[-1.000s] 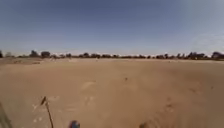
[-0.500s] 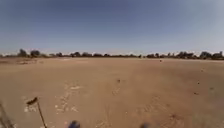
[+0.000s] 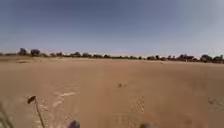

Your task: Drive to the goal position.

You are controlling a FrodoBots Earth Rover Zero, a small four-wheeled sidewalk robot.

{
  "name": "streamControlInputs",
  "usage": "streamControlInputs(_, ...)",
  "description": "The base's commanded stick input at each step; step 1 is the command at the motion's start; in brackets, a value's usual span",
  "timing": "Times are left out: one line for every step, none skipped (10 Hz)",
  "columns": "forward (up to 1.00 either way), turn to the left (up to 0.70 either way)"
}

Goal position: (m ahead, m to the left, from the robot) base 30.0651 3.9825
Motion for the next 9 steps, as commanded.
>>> streamControlInputs(0.70,0.00)
streamControlInputs(0.70,0.00)
streamControlInputs(0.70,0.00)
streamControlInputs(0.70,0.00)
streamControlInputs(0.70,0.00)
streamControlInputs(0.70,0.00)
streamControlInputs(0.70,0.00)
streamControlInputs(0.70,0.00)
streamControlInputs(0.70,0.00)
